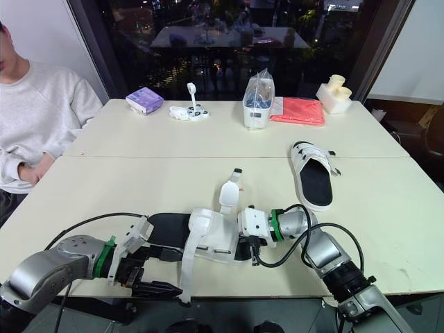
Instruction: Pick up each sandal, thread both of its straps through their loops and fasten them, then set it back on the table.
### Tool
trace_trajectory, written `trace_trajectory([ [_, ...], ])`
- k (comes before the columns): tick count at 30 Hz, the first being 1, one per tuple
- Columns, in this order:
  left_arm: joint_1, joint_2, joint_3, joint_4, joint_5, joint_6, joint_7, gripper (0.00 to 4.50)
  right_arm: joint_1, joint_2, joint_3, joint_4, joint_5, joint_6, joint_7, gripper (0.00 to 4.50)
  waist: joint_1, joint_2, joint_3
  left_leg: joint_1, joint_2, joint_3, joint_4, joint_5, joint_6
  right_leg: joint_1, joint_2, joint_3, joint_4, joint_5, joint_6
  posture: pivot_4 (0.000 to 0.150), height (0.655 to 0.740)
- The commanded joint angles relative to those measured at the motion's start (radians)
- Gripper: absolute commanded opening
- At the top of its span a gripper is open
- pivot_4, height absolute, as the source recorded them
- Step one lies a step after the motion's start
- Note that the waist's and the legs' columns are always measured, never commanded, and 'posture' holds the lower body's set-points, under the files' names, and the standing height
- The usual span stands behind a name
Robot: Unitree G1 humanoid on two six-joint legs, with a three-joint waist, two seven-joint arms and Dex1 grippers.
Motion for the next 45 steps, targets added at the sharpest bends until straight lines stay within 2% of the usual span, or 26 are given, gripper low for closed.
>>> trace_trajectory([
  [1,0.005,-0.025,0.011,-0.038,-0.047,0.069,0.02,4.46,0.031,-0.028,0.018,0.011,-0.039,0.045,0.011,0.0,0.0,0.0,0.0,0.0,0.0,0.0,0.0,0.0,0.0,0.0,0.0,0.0,0.0,0.0,0.0,0.15,0.74],
  [6,0.011,-0.084,-0.022,-0.033,-0.028,0.113,0.052,4.46,0.035,-0.029,0.014,0.001,-0.04,0.055,0.009,0.0,0.001,0.0,0.0,0.0,0.0,0.0,-0.001,0.0,0.0,0.0,0.0,0.0,0.0,0.0,0.0,0.15,0.74],
  [8,0.007,-0.111,-0.026,-0.022,-0.025,0.125,0.067,3.95,0.035,-0.027,0.013,0.001,-0.041,0.057,0.007,0.0,0.001,0.0,0.0,0.0,0.0,0.0,-0.001,0.0,-0.001,0.0,0.0,0.0,-0.001,0.0,0.0,0.15,0.74],
  [10,0.006,-0.123,-0.029,-0.017,-0.03,0.141,0.072,3.15,0.036,-0.027,0.013,0.0,-0.041,0.058,0.007,0.0,0.001,0.0,0.0,0.0,0.0,0.0,-0.001,0.0,-0.001,0.0,-0.001,0.0,-0.001,0.0,0.0,0.15,0.74],
  [16,0.004,-0.137,-0.015,-0.01,-0.042,0.18,0.083,0.04,0.038,-0.029,0.01,-0.005,-0.041,0.062,0.005,0.0,0.002,0.0,0.0,0.0,0.0,0.0,-0.002,0.0,-0.001,0.0,-0.001,0.0,-0.001,0.0,0.0,0.15,0.74],
  [21,-0.078,-0.162,0.047,0.045,-0.114,0.258,0.088,0.02,0.038,-0.028,0.009,-0.005,-0.043,0.064,0.002,0.0,0.006,0.0,0.0,0.0,0.0,0.0,-0.002,0.0,-0.001,-0.001,-0.001,0.0,-0.001,0.0,0.0,0.15,0.74],
  [26,-0.291,-0.226,0.142,0.191,-0.252,0.428,0.118,0.02,0.041,-0.026,0.009,-0.006,-0.044,0.066,-0.001,0.0,0.016,0.0,0.0,0.0,0.0,0.0,-0.002,0.001,-0.002,-0.001,0.0,0.0,-0.001,0.0,0.0,0.15,0.74],
  [29,-0.404,-0.265,0.171,0.287,-0.281,0.49,0.133,0.02,0.042,-0.026,0.009,-0.005,-0.046,0.065,-0.003,0.0,0.016,-0.001,0.0,0.0,0.0,0.0,-0.002,0.003,0.0,0.003,0.001,0.0,0.0,0.0,0.0,0.15,0.74],
  [35,-0.571,-0.356,0.16,0.511,-0.234,0.527,0.129,0.02,0.038,-0.023,0.012,0.0,-0.05,0.064,-0.008,0.0,0.014,-0.002,0.0,0.0,-0.001,0.001,-0.003,0.005,-0.001,0.004,0.001,0.0,0.0,0.0,0.0,0.15,0.74],
  [45,-0.6,-0.372,0.093,0.568,-0.187,0.559,-0.002,0.02,0.038,-0.028,0.017,-0.005,-0.06,0.059,-0.025,0.0,0.011,-0.002,0.0,0.0,0.0,0.001,-0.004,0.005,-0.002,0.003,0.001,0.0,0.0,0.0,0.0,0.15,0.74],
])
